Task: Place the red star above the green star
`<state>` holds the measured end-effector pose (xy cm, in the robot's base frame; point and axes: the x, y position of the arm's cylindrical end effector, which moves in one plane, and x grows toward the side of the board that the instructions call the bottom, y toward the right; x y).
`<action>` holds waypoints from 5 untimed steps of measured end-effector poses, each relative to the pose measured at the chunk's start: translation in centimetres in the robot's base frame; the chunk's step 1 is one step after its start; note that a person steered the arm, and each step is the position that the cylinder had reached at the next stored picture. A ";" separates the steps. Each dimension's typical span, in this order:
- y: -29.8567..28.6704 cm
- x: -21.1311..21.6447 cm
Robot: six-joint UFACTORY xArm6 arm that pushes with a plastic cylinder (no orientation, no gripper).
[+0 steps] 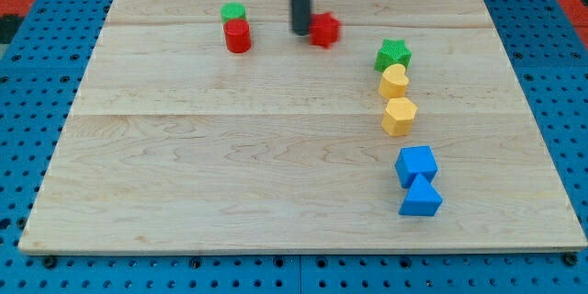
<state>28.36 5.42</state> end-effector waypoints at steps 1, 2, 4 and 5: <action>5.8 0.0; 3.9 -0.4; -1.7 -2.8; -3.4 -3.7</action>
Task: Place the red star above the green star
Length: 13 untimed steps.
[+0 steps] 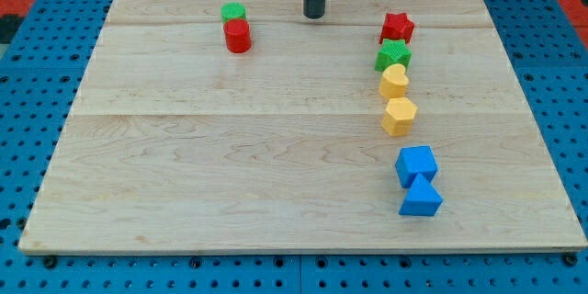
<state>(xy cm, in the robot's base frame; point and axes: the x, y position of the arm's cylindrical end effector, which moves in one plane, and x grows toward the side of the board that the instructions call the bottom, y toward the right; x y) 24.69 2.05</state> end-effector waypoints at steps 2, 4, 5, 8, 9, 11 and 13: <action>-1.6 -4.9; 6.8 -4.8; 9.9 2.4; 25.9 10.9; 23.4 12.8; 19.3 5.9; 21.2 10.3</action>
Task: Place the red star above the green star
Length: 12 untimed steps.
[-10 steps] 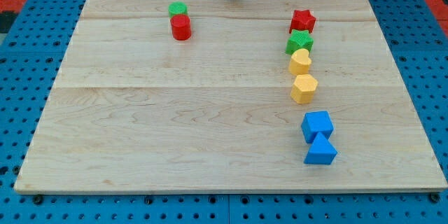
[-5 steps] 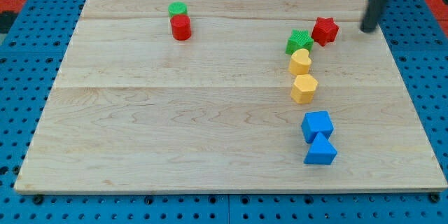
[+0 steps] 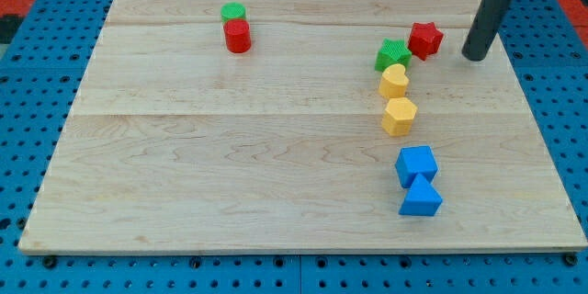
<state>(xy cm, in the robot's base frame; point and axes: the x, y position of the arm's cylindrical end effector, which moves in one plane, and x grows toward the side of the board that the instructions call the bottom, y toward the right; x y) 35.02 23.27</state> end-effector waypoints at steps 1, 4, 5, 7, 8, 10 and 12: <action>-0.7 -4.5; 2.7 -0.8; 0.4 -1.2; -2.0 -5.8; -1.6 -5.4; -5.0 -2.4; -2.1 -4.9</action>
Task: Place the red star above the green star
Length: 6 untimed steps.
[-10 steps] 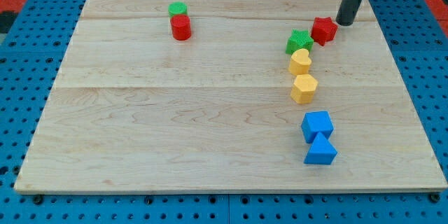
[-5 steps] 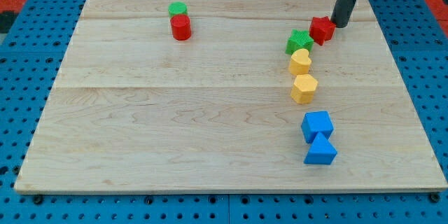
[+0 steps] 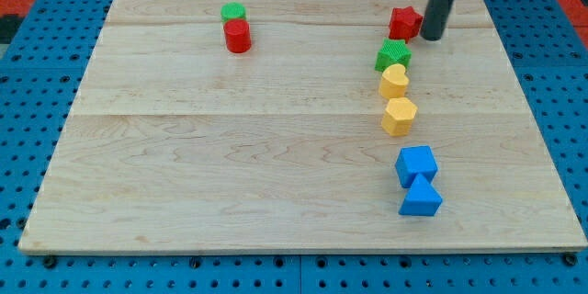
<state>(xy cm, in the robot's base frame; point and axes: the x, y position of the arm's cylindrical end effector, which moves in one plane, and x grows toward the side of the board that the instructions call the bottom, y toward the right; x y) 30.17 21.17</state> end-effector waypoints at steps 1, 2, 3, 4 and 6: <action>1.9 -1.2; 0.3 -2.2; -1.1 -2.8; -2.4 -3.0; -1.5 -7.4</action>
